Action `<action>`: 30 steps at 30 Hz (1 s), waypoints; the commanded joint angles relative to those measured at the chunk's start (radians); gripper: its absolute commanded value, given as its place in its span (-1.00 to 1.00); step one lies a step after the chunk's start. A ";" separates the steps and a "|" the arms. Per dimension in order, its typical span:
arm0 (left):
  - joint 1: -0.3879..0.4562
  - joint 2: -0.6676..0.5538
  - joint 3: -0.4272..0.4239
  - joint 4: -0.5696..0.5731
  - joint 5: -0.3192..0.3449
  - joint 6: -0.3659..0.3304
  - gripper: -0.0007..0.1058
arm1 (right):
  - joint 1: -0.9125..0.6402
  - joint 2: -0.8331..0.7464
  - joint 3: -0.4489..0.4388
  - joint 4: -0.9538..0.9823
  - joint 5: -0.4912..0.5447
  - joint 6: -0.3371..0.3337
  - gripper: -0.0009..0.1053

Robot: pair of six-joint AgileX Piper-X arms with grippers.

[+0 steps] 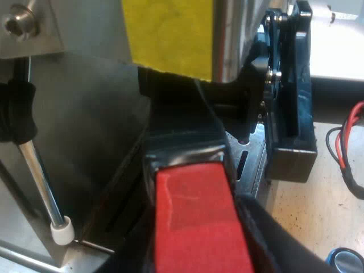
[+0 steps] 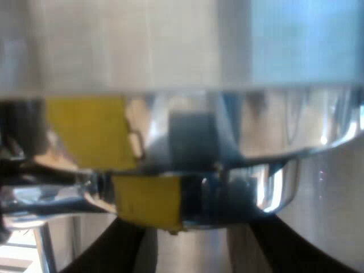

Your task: Put the handle in the coffee machine

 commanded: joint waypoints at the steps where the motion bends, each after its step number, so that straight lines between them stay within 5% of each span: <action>1: -0.013 -0.018 -0.001 0.027 0.075 0.042 -0.98 | -0.006 -0.023 -0.023 -0.085 -0.011 -0.039 -0.35; 5: -0.013 -0.018 -0.006 0.027 0.040 0.059 -0.98 | -0.006 -0.023 -0.023 -0.085 -0.011 -0.039 -0.35; 8: -0.013 -0.027 -0.007 0.036 -0.016 0.141 -0.94 | -0.006 -0.023 -0.023 -0.106 -0.011 -0.039 -0.35; 15: -0.013 -0.029 -0.007 0.042 -0.016 0.143 0.09 | -0.006 -0.023 -0.048 -0.122 -0.011 -0.054 -0.35; 17: -0.013 -0.029 -0.007 0.042 -0.033 0.142 0.18 | -0.006 -0.023 -0.055 -0.122 -0.006 -0.057 -0.35; 23: -0.007 -0.030 -0.007 0.042 -0.045 0.133 0.17 | -0.006 -0.025 -0.058 -0.123 -0.001 -0.058 -0.35; 30: 0.101 -0.105 -0.007 0.042 -0.007 0.101 0.17 | -0.006 -0.028 -0.058 -0.145 -0.001 -0.058 -0.35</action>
